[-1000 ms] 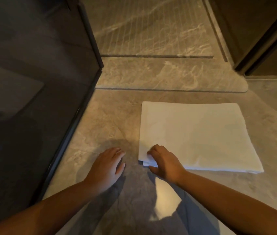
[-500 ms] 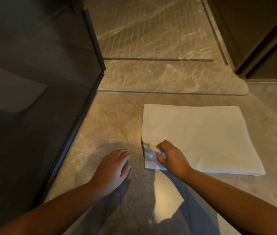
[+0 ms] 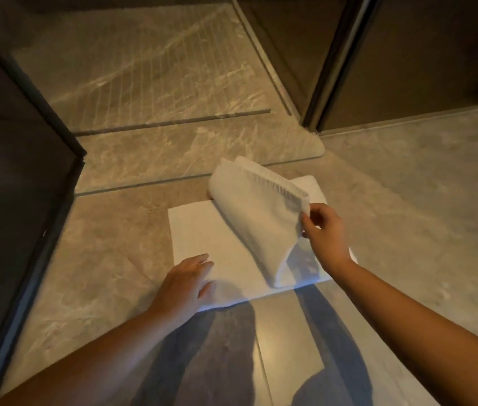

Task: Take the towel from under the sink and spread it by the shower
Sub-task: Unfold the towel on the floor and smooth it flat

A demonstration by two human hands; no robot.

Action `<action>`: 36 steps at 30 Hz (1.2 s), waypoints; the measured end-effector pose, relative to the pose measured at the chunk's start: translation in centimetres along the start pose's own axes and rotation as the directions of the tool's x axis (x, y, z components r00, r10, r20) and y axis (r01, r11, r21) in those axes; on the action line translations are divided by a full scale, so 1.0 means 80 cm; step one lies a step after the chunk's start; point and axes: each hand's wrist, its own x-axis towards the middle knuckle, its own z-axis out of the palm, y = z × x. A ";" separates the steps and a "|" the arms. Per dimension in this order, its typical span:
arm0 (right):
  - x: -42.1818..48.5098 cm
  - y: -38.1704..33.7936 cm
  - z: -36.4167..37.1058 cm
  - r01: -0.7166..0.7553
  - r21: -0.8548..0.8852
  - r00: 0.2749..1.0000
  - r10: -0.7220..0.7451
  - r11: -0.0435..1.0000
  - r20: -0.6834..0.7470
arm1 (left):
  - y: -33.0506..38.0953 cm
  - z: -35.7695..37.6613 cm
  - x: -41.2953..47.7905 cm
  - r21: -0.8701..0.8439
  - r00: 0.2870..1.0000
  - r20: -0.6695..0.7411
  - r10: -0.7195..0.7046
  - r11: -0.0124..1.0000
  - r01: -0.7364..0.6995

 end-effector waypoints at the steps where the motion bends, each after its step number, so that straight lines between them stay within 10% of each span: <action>1: 0.007 0.005 -0.015 -0.015 0.009 0.999 0.015 1.000 -0.039 | 0.006 0.004 0.012 0.008 1.000 0.018 0.009 1.000 -0.009; 18: 0.052 0.129 -0.212 -0.276 -0.009 0.866 0.245 0.961 -0.436 | 0.051 0.081 0.112 0.118 0.966 0.235 -0.111 0.989 0.085; 27: 0.055 0.202 -0.287 -0.506 0.205 0.599 0.512 0.838 -0.615 | 0.039 0.083 0.114 0.012 0.954 0.272 -0.129 0.991 0.130; 36: 0.016 0.201 -0.221 -0.471 -0.265 0.882 0.442 0.841 -0.166 | 0.047 0.067 0.115 0.029 0.948 0.289 -0.136 0.991 0.133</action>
